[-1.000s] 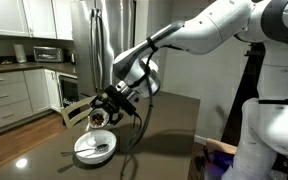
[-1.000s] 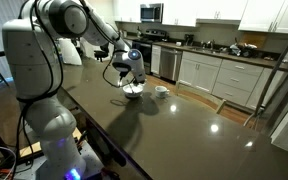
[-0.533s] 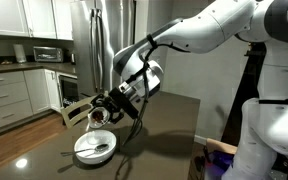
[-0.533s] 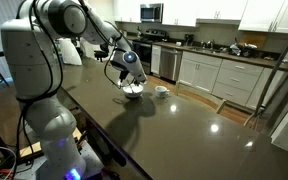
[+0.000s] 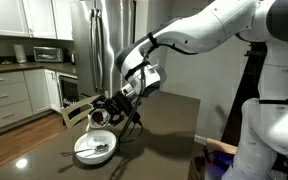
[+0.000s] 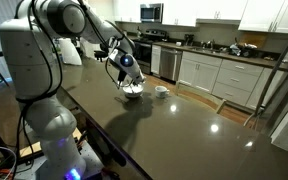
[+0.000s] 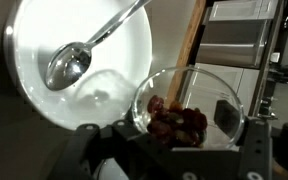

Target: Pour the contents in the glass cup into the white bowl

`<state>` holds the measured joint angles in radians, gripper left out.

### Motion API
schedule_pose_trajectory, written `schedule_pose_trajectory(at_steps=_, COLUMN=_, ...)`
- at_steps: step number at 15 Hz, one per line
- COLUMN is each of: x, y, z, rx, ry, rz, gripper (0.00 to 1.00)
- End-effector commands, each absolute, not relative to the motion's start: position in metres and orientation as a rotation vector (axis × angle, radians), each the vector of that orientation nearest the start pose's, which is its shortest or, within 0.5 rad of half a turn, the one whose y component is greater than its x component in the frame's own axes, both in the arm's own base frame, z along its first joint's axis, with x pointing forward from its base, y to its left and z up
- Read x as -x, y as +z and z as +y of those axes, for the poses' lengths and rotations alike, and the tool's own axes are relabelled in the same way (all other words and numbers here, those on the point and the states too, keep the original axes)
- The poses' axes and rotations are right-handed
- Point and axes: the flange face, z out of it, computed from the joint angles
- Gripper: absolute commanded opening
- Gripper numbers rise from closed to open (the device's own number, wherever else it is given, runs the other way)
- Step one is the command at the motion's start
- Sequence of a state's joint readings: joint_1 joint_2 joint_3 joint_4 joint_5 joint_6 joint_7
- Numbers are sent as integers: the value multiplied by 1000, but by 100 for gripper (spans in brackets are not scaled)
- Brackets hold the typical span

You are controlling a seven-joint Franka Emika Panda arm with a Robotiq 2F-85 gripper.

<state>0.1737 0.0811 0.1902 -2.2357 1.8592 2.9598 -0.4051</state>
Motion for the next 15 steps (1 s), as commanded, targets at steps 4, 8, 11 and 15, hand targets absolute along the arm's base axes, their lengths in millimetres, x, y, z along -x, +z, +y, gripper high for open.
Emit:
schedule_pose_trajectory(at_steps=4, x=-499, y=338, z=145, rx=2020, ry=-552, rz=1022, gripper=54)
schedule_pose_trajectory(at_steps=8, x=-499, y=337, z=144, rx=2047, ry=-653, rz=909, gripper=54)
schedule_pose_trajectory(at_steps=11, x=-501, y=336, z=141, rx=2046, ry=-715, rz=858, gripper=54)
schedule_pose_trajectory(at_steps=15, x=-504, y=338, z=144, rx=2030, ry=-776, rz=797, gripper=54)
